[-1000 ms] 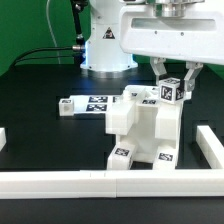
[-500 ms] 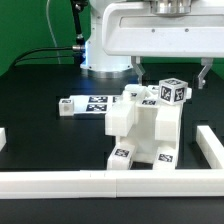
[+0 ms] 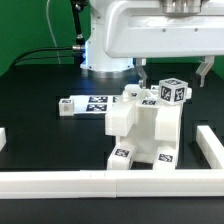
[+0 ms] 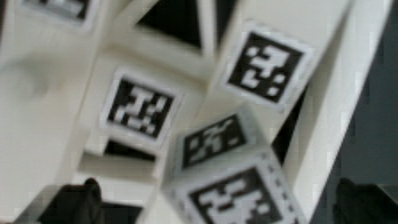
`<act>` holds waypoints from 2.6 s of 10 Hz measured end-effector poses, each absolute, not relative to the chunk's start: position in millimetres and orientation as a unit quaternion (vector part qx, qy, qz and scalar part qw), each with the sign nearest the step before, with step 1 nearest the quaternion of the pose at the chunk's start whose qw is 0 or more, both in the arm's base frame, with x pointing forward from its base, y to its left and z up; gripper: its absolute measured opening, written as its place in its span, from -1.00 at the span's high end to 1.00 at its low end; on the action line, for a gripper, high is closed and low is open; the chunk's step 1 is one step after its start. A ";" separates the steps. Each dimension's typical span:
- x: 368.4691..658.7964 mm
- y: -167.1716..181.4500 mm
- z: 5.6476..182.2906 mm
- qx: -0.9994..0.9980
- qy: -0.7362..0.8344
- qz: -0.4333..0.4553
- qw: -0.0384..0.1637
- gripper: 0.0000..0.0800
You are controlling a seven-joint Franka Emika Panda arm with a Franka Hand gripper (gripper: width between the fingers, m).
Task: Assemble chair
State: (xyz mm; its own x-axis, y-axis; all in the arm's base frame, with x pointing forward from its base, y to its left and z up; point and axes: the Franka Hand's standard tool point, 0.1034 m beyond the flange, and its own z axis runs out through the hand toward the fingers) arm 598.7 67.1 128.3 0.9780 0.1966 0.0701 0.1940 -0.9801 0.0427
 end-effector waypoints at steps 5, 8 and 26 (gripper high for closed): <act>597.4 66.4 126.9 0.999 0.004 0.037 0.015 0.30; 597.2 66.4 126.7 0.994 -0.100 0.038 0.011 0.30; 593.0 67.4 118.4 0.990 0.130 0.032 0.032 -0.62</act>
Offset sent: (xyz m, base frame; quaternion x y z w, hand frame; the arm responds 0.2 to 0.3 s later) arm 0.0000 0.0000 0.0000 0.0000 0.0000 0.1938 0.9810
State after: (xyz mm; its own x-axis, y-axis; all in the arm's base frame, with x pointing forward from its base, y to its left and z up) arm 593.0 67.4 118.4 0.9640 0.2601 0.0557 0.2560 -0.9641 0.0709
